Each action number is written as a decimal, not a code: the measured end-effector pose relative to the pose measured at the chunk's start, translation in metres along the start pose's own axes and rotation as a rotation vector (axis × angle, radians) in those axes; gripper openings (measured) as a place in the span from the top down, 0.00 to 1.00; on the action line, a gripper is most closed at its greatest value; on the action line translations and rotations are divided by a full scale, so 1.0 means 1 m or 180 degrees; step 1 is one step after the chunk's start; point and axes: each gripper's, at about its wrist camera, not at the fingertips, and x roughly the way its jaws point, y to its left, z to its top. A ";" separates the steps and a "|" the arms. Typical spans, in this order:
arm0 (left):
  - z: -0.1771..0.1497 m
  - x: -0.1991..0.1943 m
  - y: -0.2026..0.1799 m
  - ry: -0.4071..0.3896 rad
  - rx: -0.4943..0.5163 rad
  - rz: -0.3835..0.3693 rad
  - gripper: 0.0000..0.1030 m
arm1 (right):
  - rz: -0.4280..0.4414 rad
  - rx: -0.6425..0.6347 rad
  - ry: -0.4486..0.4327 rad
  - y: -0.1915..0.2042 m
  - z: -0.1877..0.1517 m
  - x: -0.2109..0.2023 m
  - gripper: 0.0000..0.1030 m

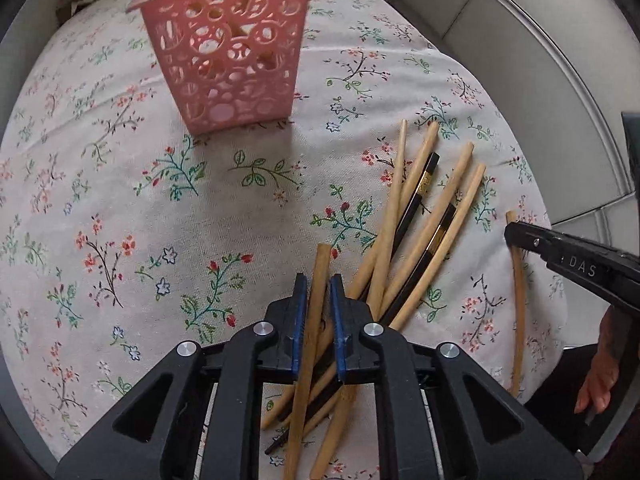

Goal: Organize utensils

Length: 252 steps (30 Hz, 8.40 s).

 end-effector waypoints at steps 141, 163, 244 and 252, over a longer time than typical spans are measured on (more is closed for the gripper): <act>-0.032 -0.120 -0.024 -0.0697 -0.0463 0.0293 0.07 | 0.0686 -0.0208 -0.1660 -0.042 -0.099 -0.086 0.06; 0.058 0.007 -0.029 0.0013 -0.0863 0.0230 0.79 | 0.1187 0.0604 -0.0959 -0.089 -0.068 -0.044 0.06; -0.034 -0.261 -0.024 -0.2826 -0.0420 0.0217 0.95 | 0.1320 -0.0779 -0.3966 0.070 -0.068 -0.249 0.93; 0.003 -0.281 -0.008 -0.3134 -0.0446 0.0287 0.95 | 0.1411 -0.0665 -0.4261 0.104 -0.020 -0.258 0.93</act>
